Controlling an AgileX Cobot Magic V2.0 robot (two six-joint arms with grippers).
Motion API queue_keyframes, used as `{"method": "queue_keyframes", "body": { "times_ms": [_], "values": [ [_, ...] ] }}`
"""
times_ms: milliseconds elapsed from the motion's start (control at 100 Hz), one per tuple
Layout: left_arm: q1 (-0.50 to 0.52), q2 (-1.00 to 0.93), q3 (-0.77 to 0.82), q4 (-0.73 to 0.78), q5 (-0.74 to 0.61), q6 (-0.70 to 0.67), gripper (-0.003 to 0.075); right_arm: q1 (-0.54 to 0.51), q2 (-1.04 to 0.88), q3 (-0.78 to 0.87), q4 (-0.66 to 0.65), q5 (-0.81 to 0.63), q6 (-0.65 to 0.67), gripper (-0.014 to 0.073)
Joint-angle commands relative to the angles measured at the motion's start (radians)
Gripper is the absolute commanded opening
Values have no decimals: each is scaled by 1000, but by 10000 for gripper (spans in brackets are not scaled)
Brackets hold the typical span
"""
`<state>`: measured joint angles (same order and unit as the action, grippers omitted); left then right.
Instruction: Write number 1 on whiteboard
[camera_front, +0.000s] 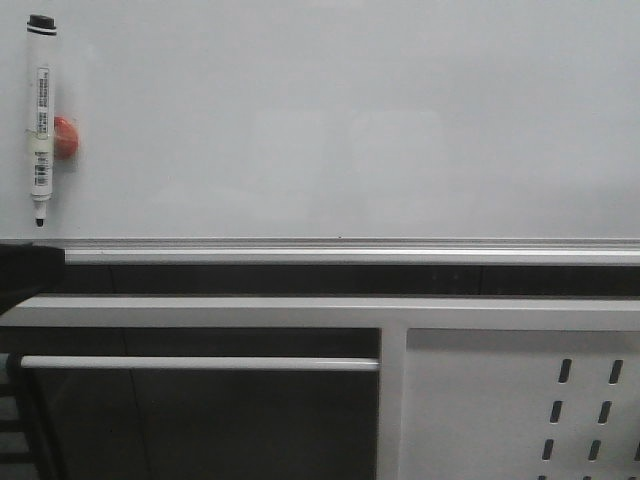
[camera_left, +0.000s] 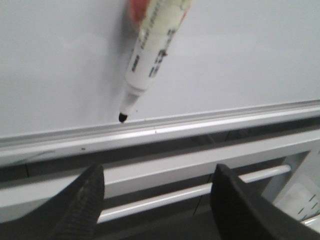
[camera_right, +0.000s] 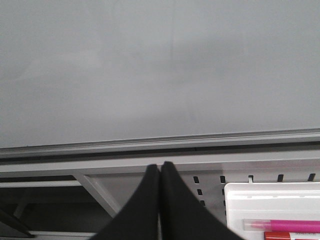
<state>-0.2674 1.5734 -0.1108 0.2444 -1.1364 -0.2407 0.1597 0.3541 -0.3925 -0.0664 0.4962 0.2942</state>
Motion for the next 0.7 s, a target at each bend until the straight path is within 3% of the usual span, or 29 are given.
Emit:
{"method": "queue_keyframes", "body": {
  "times_ms": [0,690],
  "values": [
    [-8,-19,-33,-20,-228,11,447,3,15,-27,-4,-69,-11,-71],
    [-8,-19,-132,-50,-228,56,417,3,15,-27,-4,-71,-11,-71]
  ]
}}
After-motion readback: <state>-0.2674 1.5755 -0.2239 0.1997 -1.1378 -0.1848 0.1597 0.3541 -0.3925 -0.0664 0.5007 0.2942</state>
